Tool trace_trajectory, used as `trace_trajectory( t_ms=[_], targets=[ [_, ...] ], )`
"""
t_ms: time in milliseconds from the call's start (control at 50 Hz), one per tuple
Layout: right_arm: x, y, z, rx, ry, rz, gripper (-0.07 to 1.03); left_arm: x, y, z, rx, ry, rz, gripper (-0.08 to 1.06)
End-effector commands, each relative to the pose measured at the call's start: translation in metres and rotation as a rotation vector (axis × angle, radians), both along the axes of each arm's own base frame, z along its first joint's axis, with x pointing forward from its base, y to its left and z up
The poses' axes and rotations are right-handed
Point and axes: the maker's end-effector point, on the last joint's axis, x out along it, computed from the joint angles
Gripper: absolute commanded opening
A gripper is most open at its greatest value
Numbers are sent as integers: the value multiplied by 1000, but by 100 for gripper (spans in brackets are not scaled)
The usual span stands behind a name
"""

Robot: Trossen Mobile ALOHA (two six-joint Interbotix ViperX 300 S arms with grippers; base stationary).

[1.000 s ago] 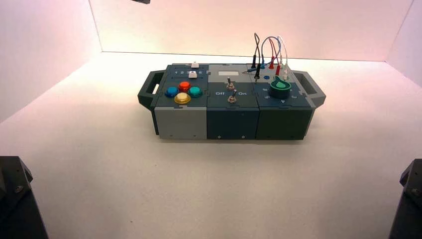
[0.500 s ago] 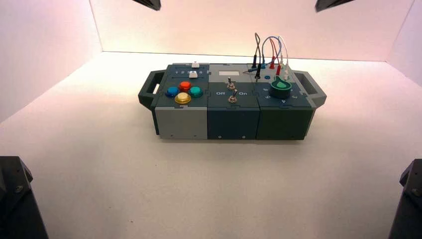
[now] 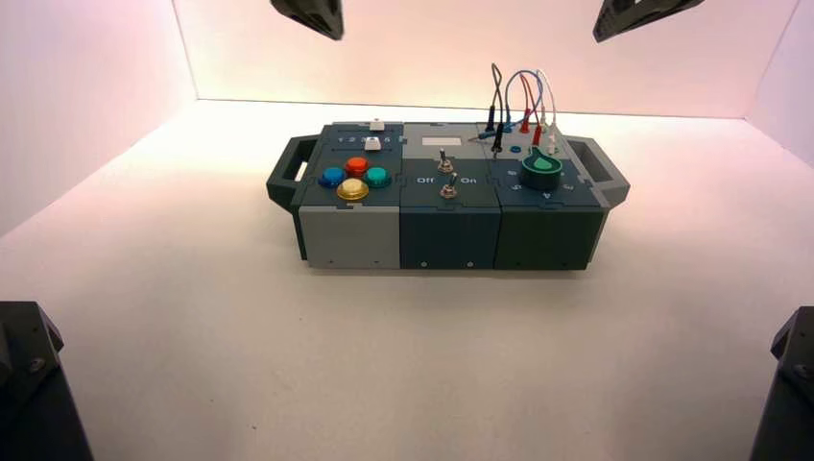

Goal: Move the top slider to position 3.

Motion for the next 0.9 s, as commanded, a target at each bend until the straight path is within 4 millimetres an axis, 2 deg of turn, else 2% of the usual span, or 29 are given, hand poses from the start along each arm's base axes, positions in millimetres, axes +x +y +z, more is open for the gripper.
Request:
trace_trajectory(
  t_ms=[20, 220, 320, 580, 900],
  targets=[
    [5, 2, 5, 10, -37, 2, -2, 17, -11, 7, -33, -19, 23, -3],
    [8, 3, 5, 14, -52, -1, -2, 30, -20, -16, -13, 9, 21, -3],
    [9, 2, 4, 6, -62, 1, -2, 32, -33, -30, -4, 23, 0, -3],
    [10, 0, 3, -16, -74, 8, -2, 41, -50, -46, 6, 37, -21, -3],
    [11, 0, 3, -12, -87, 7, -2, 51, -58, -68, 29, 88, -25, -3]
  ],
)
